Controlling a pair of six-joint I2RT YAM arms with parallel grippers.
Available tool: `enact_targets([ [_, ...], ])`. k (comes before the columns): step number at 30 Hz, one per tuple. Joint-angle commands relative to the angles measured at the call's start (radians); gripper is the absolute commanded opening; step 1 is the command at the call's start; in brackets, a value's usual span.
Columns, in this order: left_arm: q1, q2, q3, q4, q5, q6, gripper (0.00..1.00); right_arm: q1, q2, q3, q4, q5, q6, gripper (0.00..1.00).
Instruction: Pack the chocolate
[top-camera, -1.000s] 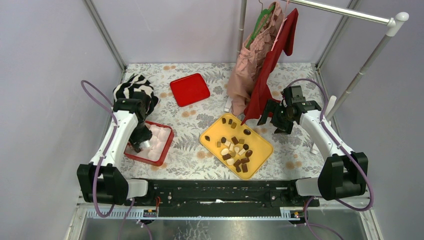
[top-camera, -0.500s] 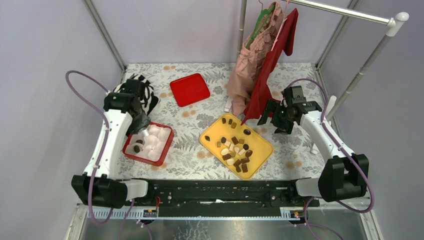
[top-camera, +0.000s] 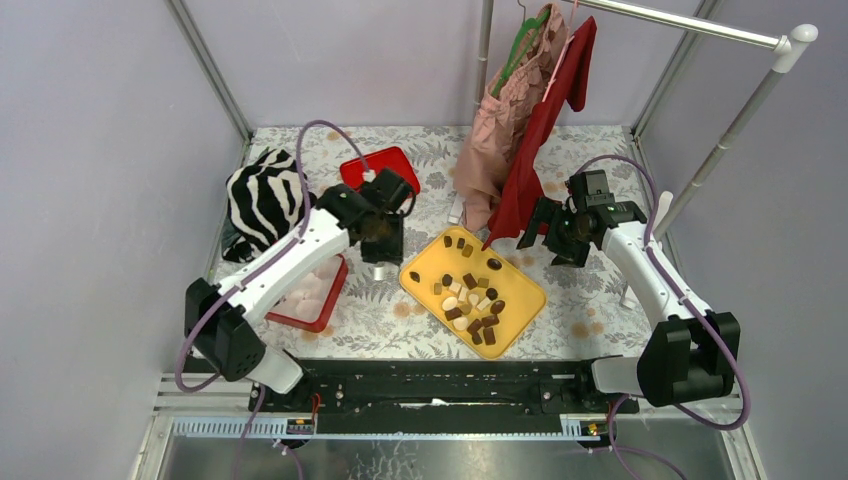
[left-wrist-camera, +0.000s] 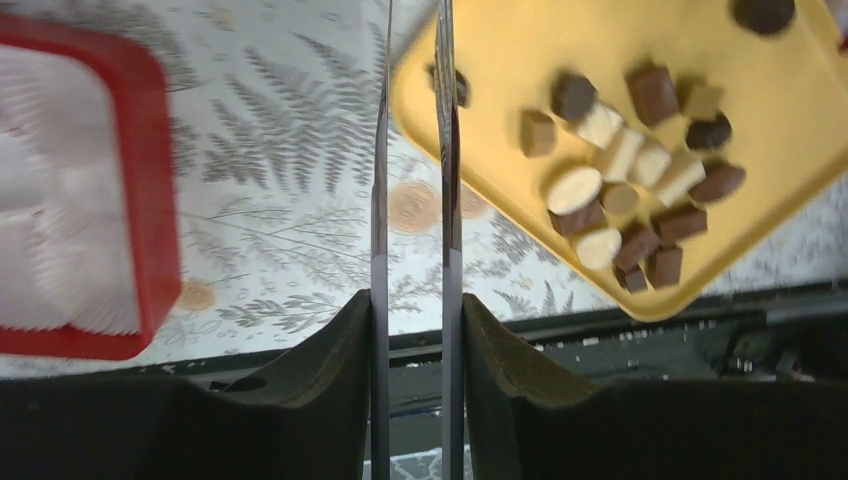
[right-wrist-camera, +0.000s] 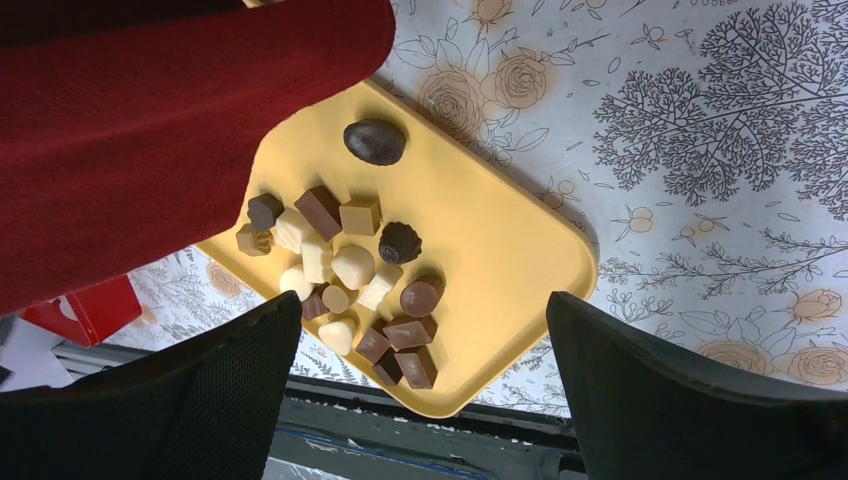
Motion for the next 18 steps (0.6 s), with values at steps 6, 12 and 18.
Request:
enact_targets([
  [6, -0.126, 0.107, 0.066, 0.079, 0.248, 0.074, 0.43, -0.003, -0.016, 0.036, -0.022, 0.025, 0.007, 1.00],
  [12, -0.165, 0.124, 0.047, 0.081, 0.245, 0.028, 0.46, -0.003, -0.013, 0.038, -0.032, 0.034, 0.002, 1.00],
  [18, -0.174, 0.132, 0.040, 0.079, 0.232, 0.023, 0.47, -0.003, 0.002, 0.040, -0.030, 0.022, 0.002, 1.00],
])
